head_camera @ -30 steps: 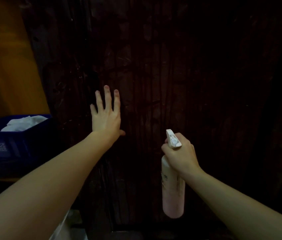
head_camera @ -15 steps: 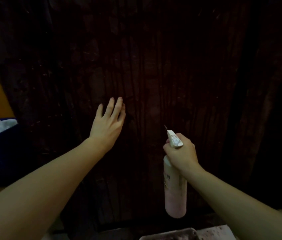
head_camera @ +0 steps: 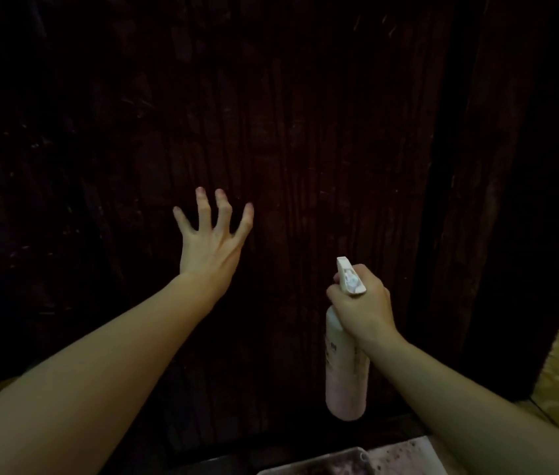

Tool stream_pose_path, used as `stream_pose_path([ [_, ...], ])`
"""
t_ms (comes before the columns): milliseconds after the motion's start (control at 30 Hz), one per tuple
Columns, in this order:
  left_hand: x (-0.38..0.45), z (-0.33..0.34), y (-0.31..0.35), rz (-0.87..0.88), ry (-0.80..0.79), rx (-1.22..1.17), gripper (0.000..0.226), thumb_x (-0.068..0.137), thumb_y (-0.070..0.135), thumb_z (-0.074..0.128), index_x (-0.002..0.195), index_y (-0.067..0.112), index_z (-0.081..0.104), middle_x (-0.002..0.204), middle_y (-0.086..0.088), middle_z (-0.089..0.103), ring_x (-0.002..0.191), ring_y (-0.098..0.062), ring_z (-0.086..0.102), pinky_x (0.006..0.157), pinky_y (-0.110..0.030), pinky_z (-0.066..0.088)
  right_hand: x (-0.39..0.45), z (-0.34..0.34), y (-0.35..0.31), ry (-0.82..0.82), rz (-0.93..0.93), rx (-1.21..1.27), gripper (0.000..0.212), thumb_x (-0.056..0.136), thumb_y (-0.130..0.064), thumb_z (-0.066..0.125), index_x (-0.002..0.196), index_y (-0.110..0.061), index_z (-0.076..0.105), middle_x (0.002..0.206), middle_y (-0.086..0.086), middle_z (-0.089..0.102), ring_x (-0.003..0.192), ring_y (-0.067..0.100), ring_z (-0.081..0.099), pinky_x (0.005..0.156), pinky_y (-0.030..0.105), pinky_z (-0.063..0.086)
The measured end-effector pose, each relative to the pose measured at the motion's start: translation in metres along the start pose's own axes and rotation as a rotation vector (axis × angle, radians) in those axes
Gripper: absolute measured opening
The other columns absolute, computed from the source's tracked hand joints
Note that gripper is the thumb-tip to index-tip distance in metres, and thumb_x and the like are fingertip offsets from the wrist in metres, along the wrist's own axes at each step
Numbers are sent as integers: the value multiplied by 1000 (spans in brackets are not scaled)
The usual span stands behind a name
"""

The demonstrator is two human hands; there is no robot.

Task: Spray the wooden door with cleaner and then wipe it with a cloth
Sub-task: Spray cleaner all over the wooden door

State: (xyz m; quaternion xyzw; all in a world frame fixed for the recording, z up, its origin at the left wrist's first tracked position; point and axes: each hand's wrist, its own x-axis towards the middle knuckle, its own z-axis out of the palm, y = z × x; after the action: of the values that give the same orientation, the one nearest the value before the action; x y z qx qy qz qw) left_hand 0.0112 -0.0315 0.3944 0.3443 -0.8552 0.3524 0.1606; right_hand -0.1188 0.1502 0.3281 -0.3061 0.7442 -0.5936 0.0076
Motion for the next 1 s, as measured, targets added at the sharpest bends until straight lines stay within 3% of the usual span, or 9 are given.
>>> stream_pose_path([
  [267,-1,0,13,85,42,72,100,86,36,64,151,6,-6,154,-20,-24,143,-49,-12,109,-70,21,1,-6,15,5,-22,-24,12,84,-19,65,77,-24,57,71,-4,62,71,16,63,70,44,57],
  [400,-2,5,25,146,37,49,109,84,36,66,150,18,-19,154,-19,-25,145,-43,-15,113,-68,10,-6,-7,30,-29,-8,25,10,83,-16,66,82,-24,59,74,-3,65,71,13,65,68,38,57],
  [633,-7,26,72,208,116,75,107,85,51,62,151,16,-14,154,-21,-26,145,-40,-18,113,-62,-9,-18,-1,75,-92,16,106,11,84,-19,70,88,-23,61,78,-3,66,74,5,62,62,19,49],
  [833,-21,50,125,272,88,-13,94,87,45,59,153,16,-2,156,-19,-21,146,-39,-14,114,-59,-10,-25,1,124,-124,84,162,16,84,-20,72,95,-23,62,82,-8,65,78,5,62,72,27,51],
  [1000,-37,68,165,288,35,-49,87,87,41,59,153,18,6,156,-17,-20,146,-37,-13,113,-59,-11,-36,-1,162,-166,120,202,15,84,-18,72,96,-19,62,82,-8,65,78,5,61,71,26,49],
])
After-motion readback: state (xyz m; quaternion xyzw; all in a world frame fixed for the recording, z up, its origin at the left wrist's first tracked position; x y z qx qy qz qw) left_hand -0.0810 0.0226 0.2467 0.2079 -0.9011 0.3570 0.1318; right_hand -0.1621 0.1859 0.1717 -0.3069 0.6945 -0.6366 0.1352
